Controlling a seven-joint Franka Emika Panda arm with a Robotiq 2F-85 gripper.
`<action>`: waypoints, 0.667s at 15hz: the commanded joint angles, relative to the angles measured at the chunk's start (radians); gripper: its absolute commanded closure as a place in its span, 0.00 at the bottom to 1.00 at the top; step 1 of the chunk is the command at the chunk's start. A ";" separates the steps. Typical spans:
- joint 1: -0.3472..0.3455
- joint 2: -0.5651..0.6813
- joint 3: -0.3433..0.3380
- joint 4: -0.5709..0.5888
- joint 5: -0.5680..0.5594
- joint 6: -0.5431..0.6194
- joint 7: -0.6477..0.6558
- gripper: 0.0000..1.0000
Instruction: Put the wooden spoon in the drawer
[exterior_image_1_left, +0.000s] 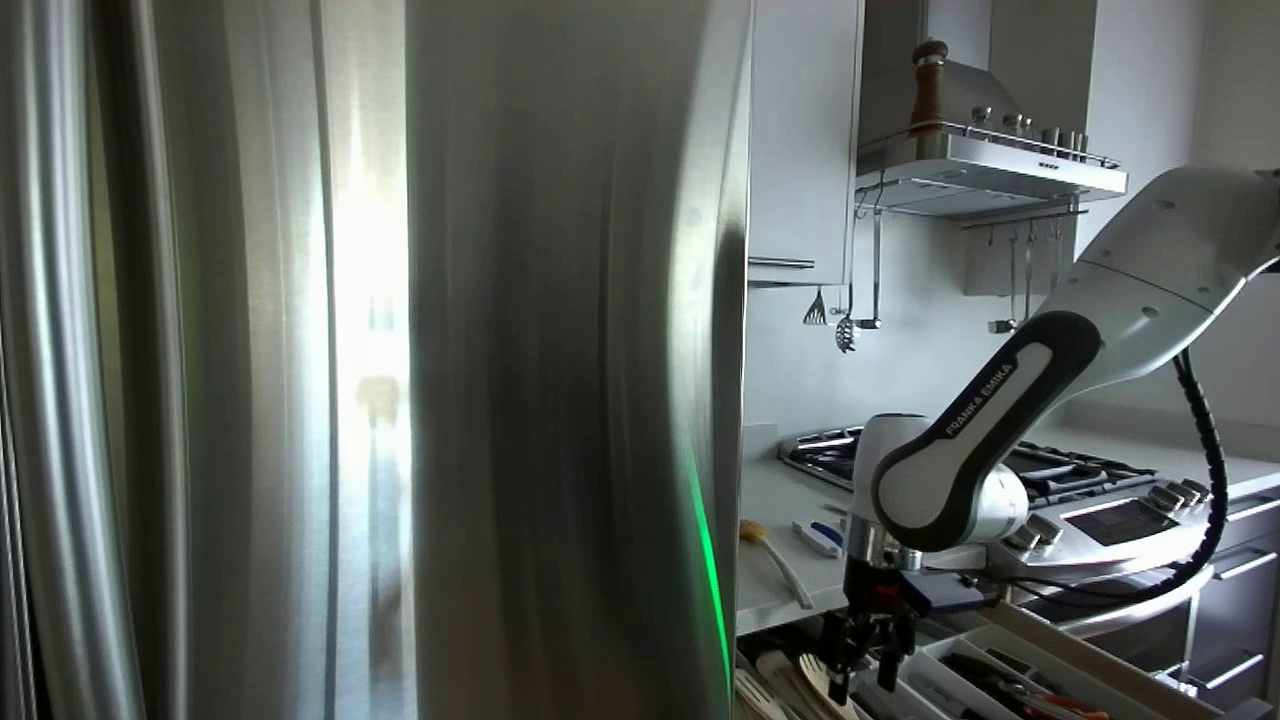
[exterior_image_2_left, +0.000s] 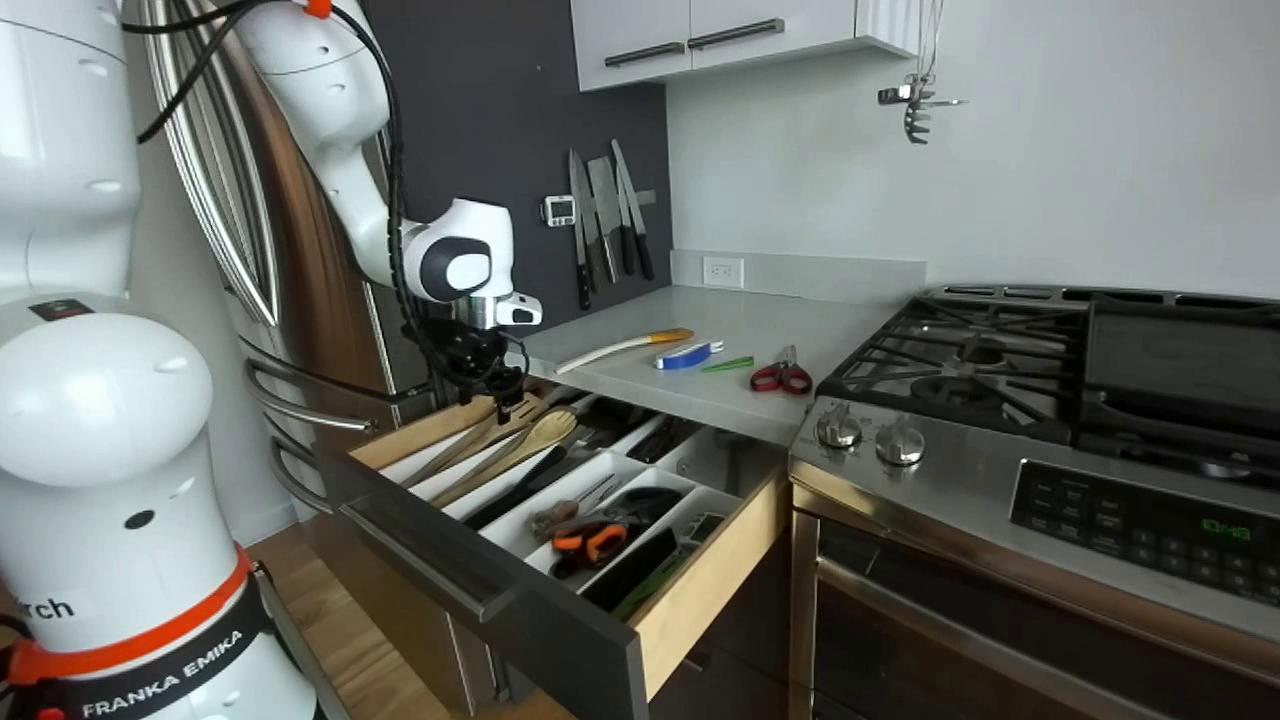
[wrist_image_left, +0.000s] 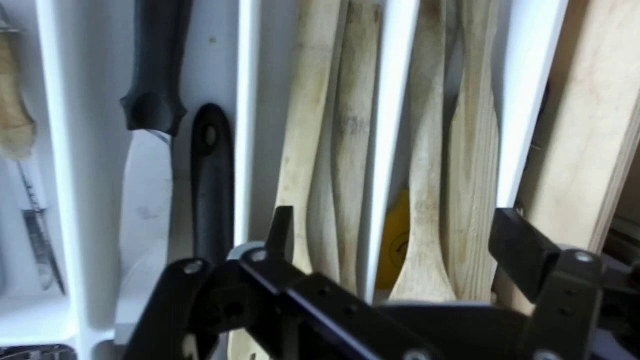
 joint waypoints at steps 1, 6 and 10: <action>-0.011 -0.131 -0.051 -0.097 -0.038 -0.054 0.029 0.00; -0.035 -0.230 -0.118 -0.127 -0.192 -0.108 0.071 0.00; -0.034 -0.202 -0.120 -0.098 -0.167 -0.097 0.043 0.00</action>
